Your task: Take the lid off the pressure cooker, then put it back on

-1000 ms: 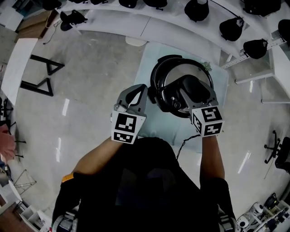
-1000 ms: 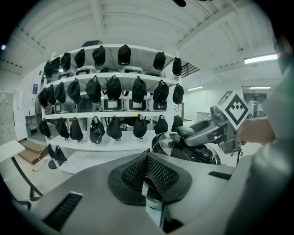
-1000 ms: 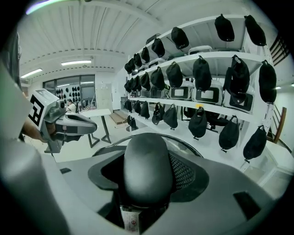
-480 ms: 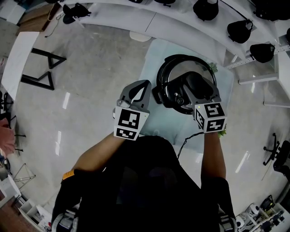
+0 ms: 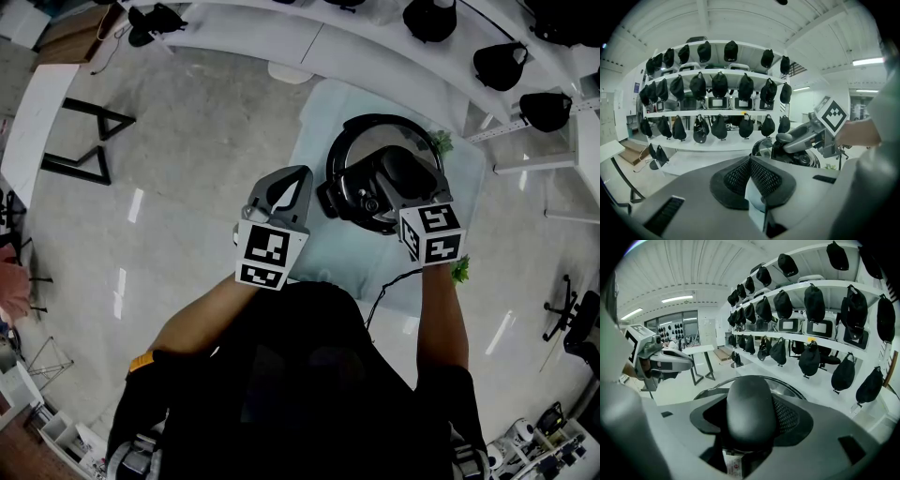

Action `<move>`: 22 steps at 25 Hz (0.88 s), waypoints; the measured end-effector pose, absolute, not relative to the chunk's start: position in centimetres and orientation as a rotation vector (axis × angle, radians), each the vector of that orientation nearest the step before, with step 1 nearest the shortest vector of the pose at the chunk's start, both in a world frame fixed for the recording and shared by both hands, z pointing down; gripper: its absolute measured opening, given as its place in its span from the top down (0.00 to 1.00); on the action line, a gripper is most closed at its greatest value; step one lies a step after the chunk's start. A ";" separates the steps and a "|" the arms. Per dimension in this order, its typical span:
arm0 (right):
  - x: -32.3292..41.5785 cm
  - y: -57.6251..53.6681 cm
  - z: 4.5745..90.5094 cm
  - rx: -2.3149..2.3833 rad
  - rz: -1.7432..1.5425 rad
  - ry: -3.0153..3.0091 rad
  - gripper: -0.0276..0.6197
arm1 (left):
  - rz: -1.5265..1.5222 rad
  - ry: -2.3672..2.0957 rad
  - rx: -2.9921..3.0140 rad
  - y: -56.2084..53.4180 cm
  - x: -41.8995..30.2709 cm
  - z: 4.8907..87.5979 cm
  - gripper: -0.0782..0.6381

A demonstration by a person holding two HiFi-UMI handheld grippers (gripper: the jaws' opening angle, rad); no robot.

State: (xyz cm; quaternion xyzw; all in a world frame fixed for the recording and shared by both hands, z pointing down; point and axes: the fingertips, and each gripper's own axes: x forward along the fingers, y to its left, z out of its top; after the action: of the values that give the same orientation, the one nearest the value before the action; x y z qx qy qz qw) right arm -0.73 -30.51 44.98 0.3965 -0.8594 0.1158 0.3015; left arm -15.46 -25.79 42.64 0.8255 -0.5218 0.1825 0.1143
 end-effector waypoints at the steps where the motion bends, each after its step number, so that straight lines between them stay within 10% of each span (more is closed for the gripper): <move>1: -0.8 -30.6 45.2 1.046 0.314 -2.279 0.51 | 0.535 -1.529 2.420 -25.8 -15.5 42.7 0.88; 22: -0.4 -31.3 46.5 1.142 0.458 -2.258 0.51 | 0.523 -1.498 2.427 -25.6 -15.2 43.0 0.88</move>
State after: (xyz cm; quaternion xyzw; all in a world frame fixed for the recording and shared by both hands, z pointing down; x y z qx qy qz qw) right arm -0.44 -31.26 46.53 0.4263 -0.8427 0.1708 0.2812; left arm -15.19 -25.65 42.99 0.8309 -0.5128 0.1791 0.1209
